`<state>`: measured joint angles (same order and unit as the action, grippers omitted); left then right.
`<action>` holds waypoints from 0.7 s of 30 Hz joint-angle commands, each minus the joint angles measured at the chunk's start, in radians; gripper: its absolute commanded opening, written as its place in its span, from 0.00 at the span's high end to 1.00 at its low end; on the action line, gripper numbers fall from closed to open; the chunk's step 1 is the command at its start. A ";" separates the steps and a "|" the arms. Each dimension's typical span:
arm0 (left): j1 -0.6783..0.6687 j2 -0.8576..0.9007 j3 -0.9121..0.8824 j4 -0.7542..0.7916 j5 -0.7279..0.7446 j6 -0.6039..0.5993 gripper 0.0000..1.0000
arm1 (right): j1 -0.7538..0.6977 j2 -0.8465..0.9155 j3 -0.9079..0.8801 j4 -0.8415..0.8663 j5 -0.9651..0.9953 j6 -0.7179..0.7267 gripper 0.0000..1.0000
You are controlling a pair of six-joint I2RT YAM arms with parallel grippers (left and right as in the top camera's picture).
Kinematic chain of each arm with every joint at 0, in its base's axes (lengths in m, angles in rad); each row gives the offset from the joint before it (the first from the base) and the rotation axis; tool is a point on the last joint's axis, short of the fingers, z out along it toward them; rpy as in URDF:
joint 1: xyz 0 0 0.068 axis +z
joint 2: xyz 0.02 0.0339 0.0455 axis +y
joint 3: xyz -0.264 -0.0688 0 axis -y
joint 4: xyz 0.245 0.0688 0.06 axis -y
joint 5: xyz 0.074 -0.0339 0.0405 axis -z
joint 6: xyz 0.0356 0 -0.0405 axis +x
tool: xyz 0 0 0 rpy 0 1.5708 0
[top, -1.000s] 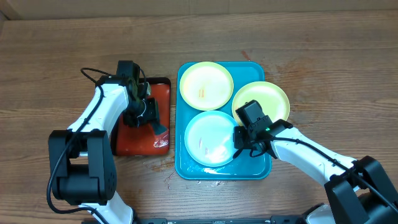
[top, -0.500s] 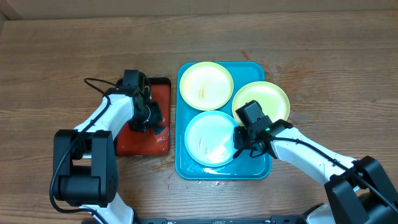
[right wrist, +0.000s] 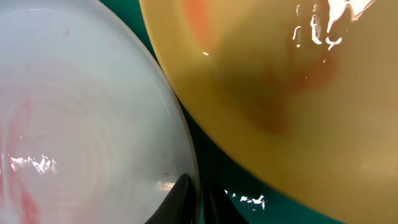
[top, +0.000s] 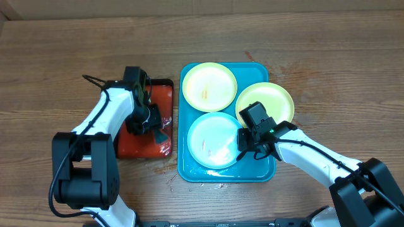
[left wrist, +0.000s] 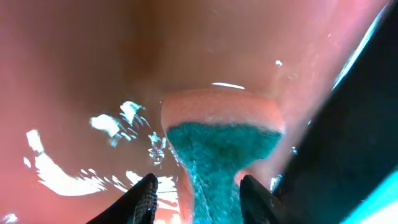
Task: Clean dirty plates on tray and stack at the side
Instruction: 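Grasp the green-and-pink sponge with the left gripper and lift it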
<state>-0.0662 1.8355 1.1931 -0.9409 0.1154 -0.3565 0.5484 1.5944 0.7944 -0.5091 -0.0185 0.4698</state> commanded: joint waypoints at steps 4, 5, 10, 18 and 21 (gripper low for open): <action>-0.008 0.002 0.022 -0.019 -0.010 0.018 0.69 | -0.006 -0.007 -0.004 0.002 0.013 -0.002 0.90; -0.009 0.002 0.015 -0.013 -0.011 0.016 0.69 | -0.006 -0.007 -0.004 0.002 0.013 -0.002 0.90; -0.026 0.003 -0.053 0.052 -0.010 0.001 0.70 | -0.006 -0.007 -0.004 0.007 0.014 -0.002 0.90; -0.045 0.002 -0.121 0.096 -0.007 -0.016 0.96 | -0.006 -0.007 -0.004 0.006 0.013 -0.002 0.90; -0.045 0.000 -0.089 0.059 -0.007 -0.018 0.96 | -0.006 -0.007 -0.004 0.006 0.014 -0.002 0.90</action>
<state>-0.1051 1.8351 1.0939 -0.8448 0.1158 -0.3676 0.5484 1.5944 0.7944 -0.5083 -0.0185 0.4698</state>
